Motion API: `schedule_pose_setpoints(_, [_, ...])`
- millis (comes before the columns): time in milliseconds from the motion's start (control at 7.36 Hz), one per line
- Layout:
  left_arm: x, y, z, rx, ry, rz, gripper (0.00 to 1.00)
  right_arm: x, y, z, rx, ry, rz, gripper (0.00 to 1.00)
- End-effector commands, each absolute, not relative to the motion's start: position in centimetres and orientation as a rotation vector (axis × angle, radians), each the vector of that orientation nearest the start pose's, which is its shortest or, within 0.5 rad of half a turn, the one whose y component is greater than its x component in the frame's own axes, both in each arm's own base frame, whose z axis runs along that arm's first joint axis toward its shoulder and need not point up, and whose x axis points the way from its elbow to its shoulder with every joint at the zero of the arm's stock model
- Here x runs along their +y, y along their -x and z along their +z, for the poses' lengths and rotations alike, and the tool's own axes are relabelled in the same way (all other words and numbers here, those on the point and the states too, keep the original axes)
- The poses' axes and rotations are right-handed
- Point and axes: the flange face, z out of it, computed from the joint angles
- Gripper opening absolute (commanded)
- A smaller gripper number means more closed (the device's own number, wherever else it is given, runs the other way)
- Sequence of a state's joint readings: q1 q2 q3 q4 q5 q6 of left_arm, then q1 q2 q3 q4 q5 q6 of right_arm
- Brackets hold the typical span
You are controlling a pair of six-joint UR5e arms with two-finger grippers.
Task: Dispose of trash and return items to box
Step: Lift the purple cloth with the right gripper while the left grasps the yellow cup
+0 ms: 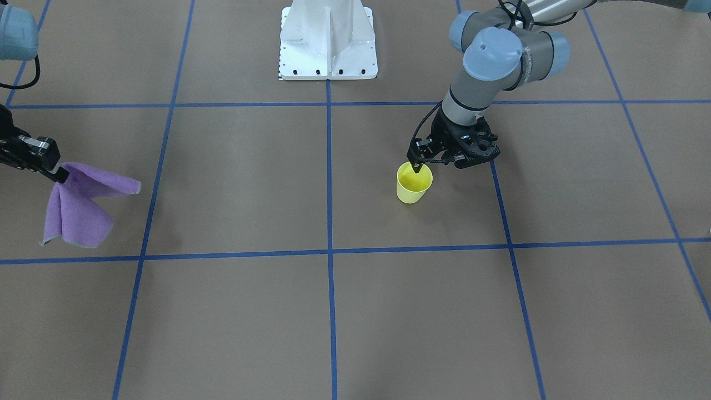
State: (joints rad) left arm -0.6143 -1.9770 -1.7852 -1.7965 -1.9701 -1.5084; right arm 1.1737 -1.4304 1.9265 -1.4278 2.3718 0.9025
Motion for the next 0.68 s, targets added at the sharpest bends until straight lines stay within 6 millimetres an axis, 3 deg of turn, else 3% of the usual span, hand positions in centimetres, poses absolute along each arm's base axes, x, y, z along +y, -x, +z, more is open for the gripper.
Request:
schedule_pose_setpoints(0, [-43.7,-45.9,31.0,0.914,0.088,-0.36,0.25,-50.1,11.2,42.0,-0.954,-0.047,0.187,0.0])
schedule_pose_setpoints(136, [-43.8,-45.9,30.7,0.918,0.087,-0.363,0.0,-49.9,9.8,42.9,-0.946,-0.062,0.187,0.0])
schedule_pose_setpoints(543, [-44.5,-45.1,29.8,0.935,0.086,-0.372,0.0,-46.5,2.8,49.9,-0.876,-0.114,0.109,0.0])
